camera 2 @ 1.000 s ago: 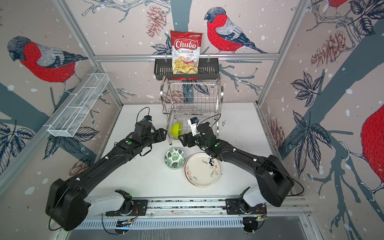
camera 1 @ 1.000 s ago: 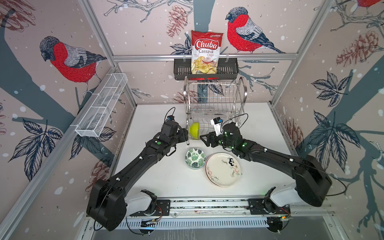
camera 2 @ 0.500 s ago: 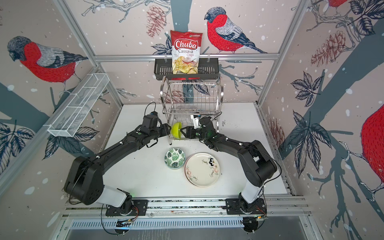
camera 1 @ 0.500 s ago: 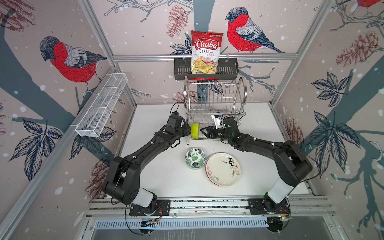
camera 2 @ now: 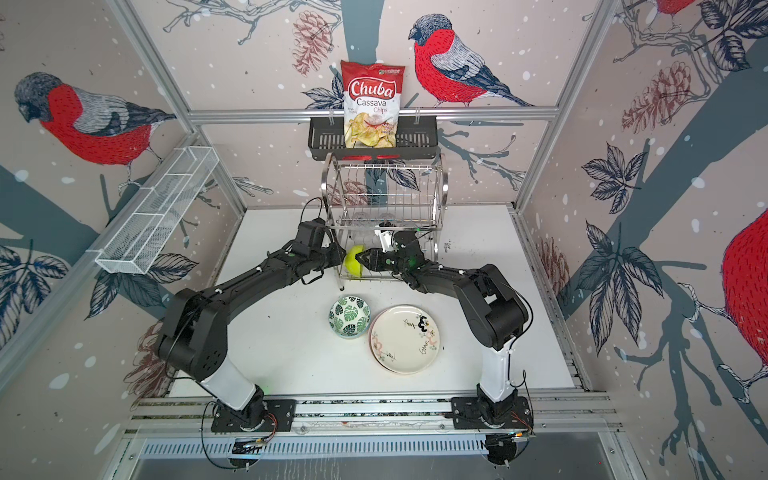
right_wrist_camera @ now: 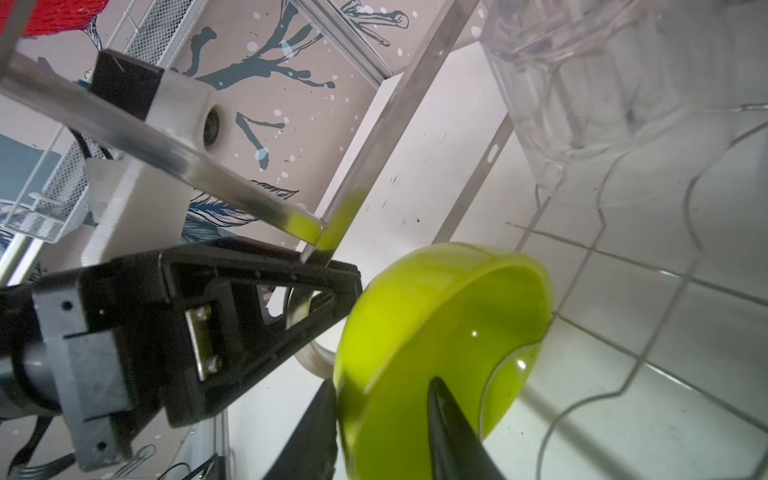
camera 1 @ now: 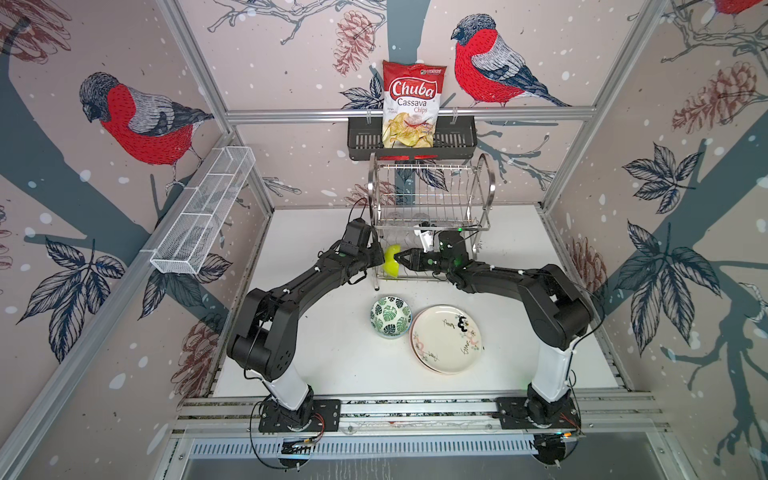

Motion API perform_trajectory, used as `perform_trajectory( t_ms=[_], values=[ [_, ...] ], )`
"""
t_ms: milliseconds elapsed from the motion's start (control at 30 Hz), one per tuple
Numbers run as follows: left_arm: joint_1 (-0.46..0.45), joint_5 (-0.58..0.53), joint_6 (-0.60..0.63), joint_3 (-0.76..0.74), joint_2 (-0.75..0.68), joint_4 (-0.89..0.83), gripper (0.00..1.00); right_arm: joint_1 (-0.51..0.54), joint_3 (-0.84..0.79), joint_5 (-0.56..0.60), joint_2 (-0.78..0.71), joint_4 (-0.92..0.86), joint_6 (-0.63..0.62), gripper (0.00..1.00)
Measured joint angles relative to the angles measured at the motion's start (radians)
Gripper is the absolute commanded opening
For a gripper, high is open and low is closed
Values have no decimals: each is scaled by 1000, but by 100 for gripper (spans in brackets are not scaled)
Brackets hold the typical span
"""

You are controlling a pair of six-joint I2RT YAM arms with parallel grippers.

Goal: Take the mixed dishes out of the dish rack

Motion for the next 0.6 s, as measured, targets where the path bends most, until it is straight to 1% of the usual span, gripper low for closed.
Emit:
perform_trajectory(
  t_ms=[100, 333, 400, 600],
  values=[
    [0, -3, 0, 8, 6, -8, 26, 0, 39, -41, 50, 42, 28, 28],
    [1, -21, 10, 36, 31, -13, 21, 3, 87, -161, 151, 178, 162, 8],
    [1, -22, 26, 39, 35, -3, 21, 2, 88, -176, 158, 195, 184, 5],
    [2, -20, 42, 39, 41, 5, 20, 2, 85, -182, 157, 209, 200, 1]
  ],
)
